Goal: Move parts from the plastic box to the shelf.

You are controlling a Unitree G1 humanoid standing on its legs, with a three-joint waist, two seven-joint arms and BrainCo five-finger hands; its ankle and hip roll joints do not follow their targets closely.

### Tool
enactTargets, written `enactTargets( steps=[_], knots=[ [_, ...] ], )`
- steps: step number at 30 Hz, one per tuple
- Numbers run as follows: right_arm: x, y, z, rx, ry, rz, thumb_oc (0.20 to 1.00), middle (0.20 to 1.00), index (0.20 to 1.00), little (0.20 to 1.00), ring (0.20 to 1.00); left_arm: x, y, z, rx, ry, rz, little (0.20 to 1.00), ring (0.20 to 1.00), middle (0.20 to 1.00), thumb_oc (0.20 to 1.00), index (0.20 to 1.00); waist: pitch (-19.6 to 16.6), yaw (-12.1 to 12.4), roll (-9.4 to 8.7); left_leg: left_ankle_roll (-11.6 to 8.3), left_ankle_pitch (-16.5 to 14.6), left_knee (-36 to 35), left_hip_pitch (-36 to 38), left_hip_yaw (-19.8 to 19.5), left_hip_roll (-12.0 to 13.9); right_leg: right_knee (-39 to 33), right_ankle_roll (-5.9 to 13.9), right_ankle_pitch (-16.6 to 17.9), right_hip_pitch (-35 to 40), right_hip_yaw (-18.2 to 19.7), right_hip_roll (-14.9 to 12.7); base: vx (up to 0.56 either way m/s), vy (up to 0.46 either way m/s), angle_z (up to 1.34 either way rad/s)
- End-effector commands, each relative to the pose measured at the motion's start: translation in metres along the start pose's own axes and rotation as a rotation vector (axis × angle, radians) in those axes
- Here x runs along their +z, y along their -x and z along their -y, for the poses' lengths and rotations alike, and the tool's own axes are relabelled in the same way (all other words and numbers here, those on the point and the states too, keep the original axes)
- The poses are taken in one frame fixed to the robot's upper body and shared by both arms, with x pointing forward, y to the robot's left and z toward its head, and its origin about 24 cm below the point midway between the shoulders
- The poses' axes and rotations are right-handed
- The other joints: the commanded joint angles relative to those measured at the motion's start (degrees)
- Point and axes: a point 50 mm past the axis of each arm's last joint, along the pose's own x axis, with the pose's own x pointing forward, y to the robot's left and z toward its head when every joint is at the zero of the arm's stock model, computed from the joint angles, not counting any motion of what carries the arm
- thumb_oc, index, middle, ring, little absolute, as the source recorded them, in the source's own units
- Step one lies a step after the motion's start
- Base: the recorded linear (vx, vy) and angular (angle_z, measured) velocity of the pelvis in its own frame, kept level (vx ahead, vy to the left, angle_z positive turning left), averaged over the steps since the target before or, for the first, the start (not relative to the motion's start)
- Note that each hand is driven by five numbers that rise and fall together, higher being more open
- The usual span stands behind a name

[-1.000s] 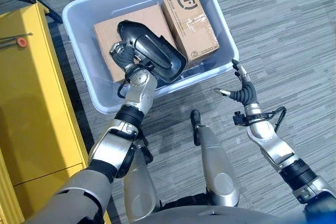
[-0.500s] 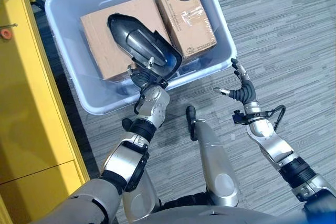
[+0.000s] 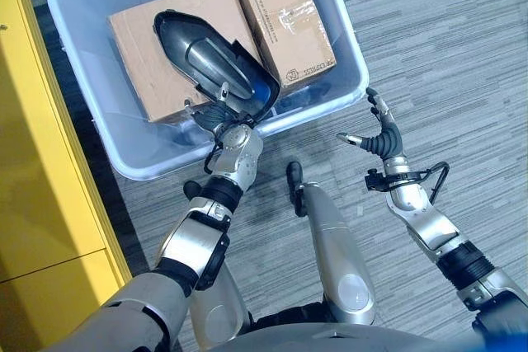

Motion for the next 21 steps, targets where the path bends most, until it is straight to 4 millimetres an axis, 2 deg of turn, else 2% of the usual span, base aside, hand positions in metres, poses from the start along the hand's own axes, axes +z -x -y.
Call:
enactTargets(
  steps=[1, 3, 9, 13, 21],
  knots=[
    [0.016, -0.005, 0.001, -0.026, -0.032, 0.084, 1.0, 1.0, 1.0, 1.0, 1.0, 0.0, -0.001, 0.003, 0.039, 0.01, -0.044, 1.0, 1.0, 1.0, 1.0, 1.0, -0.91, -0.6, -3.78, -0.31, -4.32, 11.02, -4.78, -1.08, 1.65, -8.4, 2.35, 5.86, 2.63, -4.35, -1.13, 0.01, -0.059, 0.0],
    [0.02, -0.007, 0.001, -0.016, -0.034, 0.092, 1.0, 1.0, 1.0, 1.0, 1.0, 0.005, -0.006, 0.006, 0.052, -0.026, -0.043, 1.0, 1.0, 1.0, 1.0, 1.0, -0.91, -1.14, -4.46, -0.35, -4.87, 12.08, -6.02, -0.91, 1.78, -7.93, 2.37, 6.05, 1.36, -4.12, -1.06, 0.01, -0.064, -0.04],
    [0.023, -0.009, -0.001, -0.007, -0.024, 0.103, 1.0, 1.0, 1.0, 1.0, 1.0, 0.003, -0.013, 0.006, 0.069, 0.011, -0.131, 1.0, 1.0, 1.0, 1.0, 1.0, -0.91, -1.93, -4.99, -0.65, -5.25, 13.66, -8.17, -0.95, 1.92, -7.5, 2.35, 6.17, -0.65, -3.89, -0.98, 0.0, -0.01, -0.01],
    [0.024, -0.01, -0.002, -0.004, -0.028, 0.101, 1.0, 1.0, 1.0, 1.0, 1.0, 0.006, -0.012, 0.013, 0.04, -0.018, -0.12, 1.0, 1.0, 1.0, 1.0, 1.0, -0.91, -2.2, -5.59, -0.57, -5.76, 14.28, -9.16, -0.87, 2.03, -7.16, 2.43, 6.41, -1.6, -3.98, -0.92, 0.0, -0.028, -0.01],
    [0.028, -0.012, -0.004, 0.002, -0.028, 0.107, 1.0, 1.0, 1.0, 1.0, 1.0, 0.0, -0.007, 0.018, 0.01, -0.038, -0.164, 1.0, 1.0, 1.0, 1.0, 1.0, -0.91, -2.58, -6.66, -0.57, -6.43, 15.81, -11.66, -1.33, 2.09, -6.72, 2.44, 6.87, -3.57, -4.0, -0.43, 0.01, -0.021, 0.0]
  ],
)
